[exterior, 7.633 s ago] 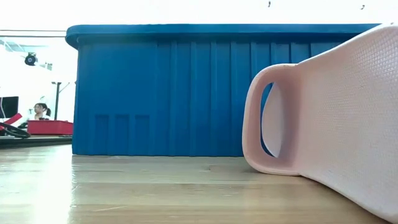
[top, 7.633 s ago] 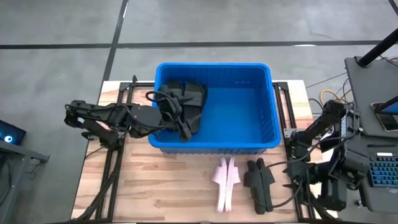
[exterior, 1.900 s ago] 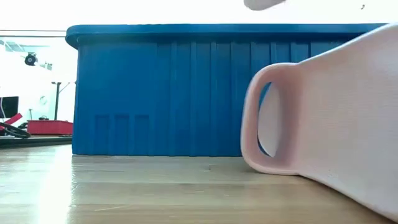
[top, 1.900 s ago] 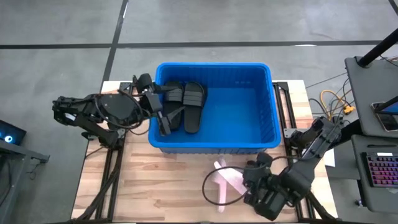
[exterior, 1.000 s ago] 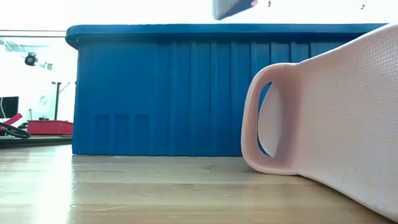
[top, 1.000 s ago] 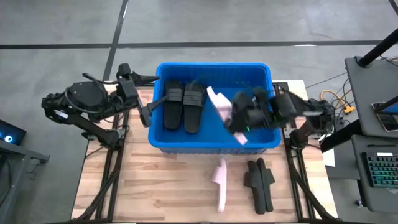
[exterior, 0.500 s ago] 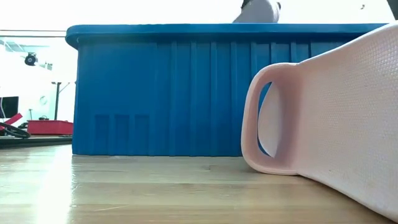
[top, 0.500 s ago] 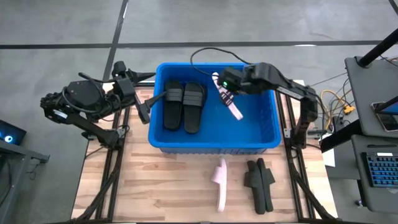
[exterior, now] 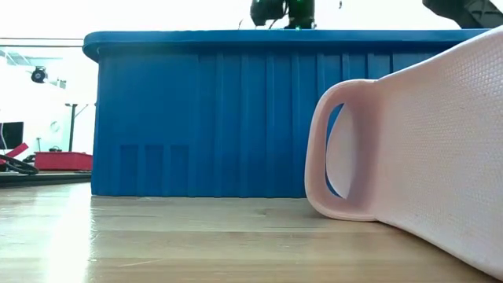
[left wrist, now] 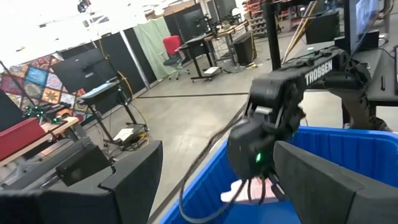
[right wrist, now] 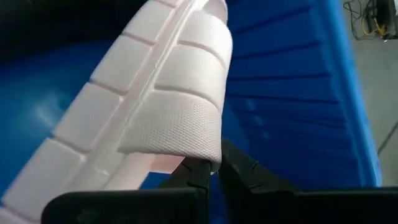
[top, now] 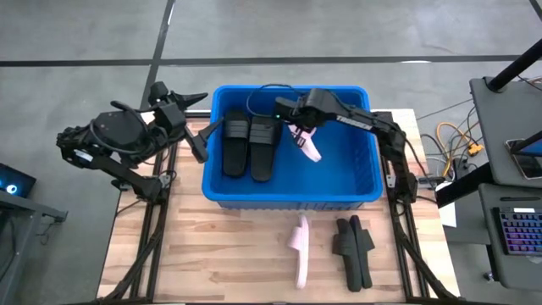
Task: Pick and place slides into bin
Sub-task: Put the pink slides into the blue bin
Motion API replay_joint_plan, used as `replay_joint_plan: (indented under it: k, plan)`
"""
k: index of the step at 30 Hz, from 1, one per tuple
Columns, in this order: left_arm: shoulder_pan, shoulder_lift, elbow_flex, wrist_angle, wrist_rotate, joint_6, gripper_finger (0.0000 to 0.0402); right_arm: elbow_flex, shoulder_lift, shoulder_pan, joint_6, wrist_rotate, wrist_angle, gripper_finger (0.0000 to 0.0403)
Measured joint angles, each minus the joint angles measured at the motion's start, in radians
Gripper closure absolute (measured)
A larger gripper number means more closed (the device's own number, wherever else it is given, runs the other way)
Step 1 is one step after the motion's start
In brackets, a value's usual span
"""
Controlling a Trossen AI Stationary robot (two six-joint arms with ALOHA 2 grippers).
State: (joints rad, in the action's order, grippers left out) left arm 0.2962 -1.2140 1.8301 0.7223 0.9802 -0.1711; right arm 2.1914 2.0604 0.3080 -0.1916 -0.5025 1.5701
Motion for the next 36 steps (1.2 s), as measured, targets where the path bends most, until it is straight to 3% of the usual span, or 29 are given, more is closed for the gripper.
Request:
replay_joint_plan:
  k: [10,19,26,36]
  plan:
    - [0.0,-0.002,0.0,0.001,0.005,0.001,0.0111,-0.006,0.068,0.007,0.089,-0.066,-0.001,0.0392]
    - [0.0,-0.003,0.0,0.001,0.026,0.0,0.0111,-0.12,0.062,0.07,0.107,-0.067,0.001,0.0392]
    - [0.0,-0.005,-0.001,0.001,0.028,0.0,0.0111,-0.161,0.067,0.102,0.097,0.008,-0.025,0.0392]
    - [0.0,-0.014,-0.001,0.002,0.028,0.0,0.0111,-0.192,0.067,0.108,0.125,0.031,-0.126,0.0392]
